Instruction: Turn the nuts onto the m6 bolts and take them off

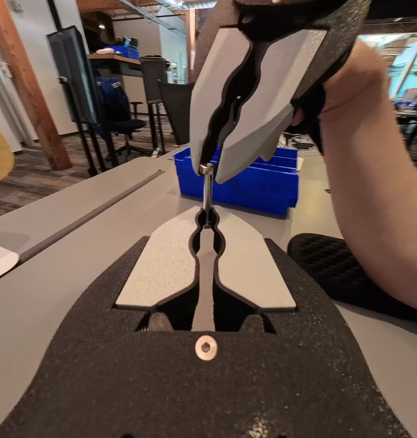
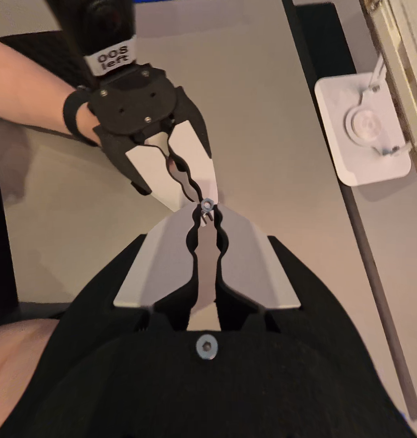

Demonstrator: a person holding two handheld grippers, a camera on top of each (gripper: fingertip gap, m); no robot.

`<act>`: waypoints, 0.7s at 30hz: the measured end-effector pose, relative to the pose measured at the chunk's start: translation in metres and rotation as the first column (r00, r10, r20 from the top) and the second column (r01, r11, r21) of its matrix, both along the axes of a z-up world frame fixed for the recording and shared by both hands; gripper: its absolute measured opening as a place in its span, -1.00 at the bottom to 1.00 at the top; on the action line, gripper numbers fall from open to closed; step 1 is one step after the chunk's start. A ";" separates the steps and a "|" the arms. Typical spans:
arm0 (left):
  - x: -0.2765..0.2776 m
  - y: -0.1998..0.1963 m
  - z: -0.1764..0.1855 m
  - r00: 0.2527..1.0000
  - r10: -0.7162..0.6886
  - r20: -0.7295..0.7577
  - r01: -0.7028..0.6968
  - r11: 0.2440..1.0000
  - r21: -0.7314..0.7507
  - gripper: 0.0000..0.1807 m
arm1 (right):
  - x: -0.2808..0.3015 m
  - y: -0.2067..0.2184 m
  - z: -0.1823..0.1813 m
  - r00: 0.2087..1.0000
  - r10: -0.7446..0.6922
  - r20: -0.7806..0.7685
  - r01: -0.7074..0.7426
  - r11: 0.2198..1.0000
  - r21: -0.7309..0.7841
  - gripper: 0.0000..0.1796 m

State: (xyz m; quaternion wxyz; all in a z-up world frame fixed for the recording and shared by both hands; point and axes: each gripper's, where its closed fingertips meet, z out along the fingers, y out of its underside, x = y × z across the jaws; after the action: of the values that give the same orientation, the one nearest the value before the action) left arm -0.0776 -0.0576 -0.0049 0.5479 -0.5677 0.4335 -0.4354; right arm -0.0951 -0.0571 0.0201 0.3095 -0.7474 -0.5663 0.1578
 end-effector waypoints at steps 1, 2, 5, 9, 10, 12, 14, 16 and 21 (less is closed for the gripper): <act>0.001 -0.005 0.001 0.999 -0.045 0.001 0.045 0.999 -0.006 -0.95 | 0.000 -0.004 0.001 0.999 0.029 -0.020 -0.029 1.000 -0.008 -0.89; 0.001 -0.010 0.002 0.996 -0.095 0.003 0.095 0.995 -0.019 -0.95 | 0.000 -0.008 0.002 0.997 0.064 -0.039 -0.064 0.998 -0.009 -0.89; 0.000 -0.029 0.006 0.966 -0.257 0.021 0.258 0.964 -0.063 -0.95 | -0.001 -0.023 0.006 0.978 0.183 -0.101 -0.185 0.983 -0.003 -0.89; -0.003 -0.050 0.006 0.909 -0.416 0.005 0.414 0.903 -0.110 -0.95 | -0.003 -0.042 0.007 0.938 0.318 -0.139 -0.321 0.947 -0.002 -0.89; -0.004 -0.056 0.006 0.890 -0.455 0.004 0.452 0.883 -0.124 -0.95 | -0.004 -0.047 0.007 0.925 0.350 -0.148 -0.354 0.935 -0.005 -0.89; -0.007 -0.067 0.006 0.849 -0.529 0.015 0.525 0.838 -0.149 -0.95 | -0.006 -0.056 0.007 0.893 0.416 -0.173 -0.423 0.906 -0.003 -0.89; -0.012 -0.077 0.010 0.803 -0.595 0.044 0.593 0.788 -0.167 -0.95 | -0.010 -0.065 0.011 0.853 0.476 -0.213 -0.487 0.873 0.001 -0.89; -0.016 -0.087 0.014 0.755 -0.652 0.072 0.653 0.736 -0.178 -0.95 | -0.013 -0.074 0.014 0.809 0.532 -0.250 -0.548 0.837 0.009 -0.89; -0.029 -0.113 0.025 0.605 -0.779 0.166 0.794 0.573 -0.203 -0.94 | -0.022 -0.097 0.024 0.662 0.673 -0.331 -0.698 0.714 0.055 -0.89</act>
State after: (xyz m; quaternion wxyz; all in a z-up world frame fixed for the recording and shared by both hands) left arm -0.1063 -0.1711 0.0202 0.2317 -0.3691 0.5641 -0.7014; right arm -0.1169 -0.1542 0.0444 0.2876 -0.4533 -0.7397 0.4059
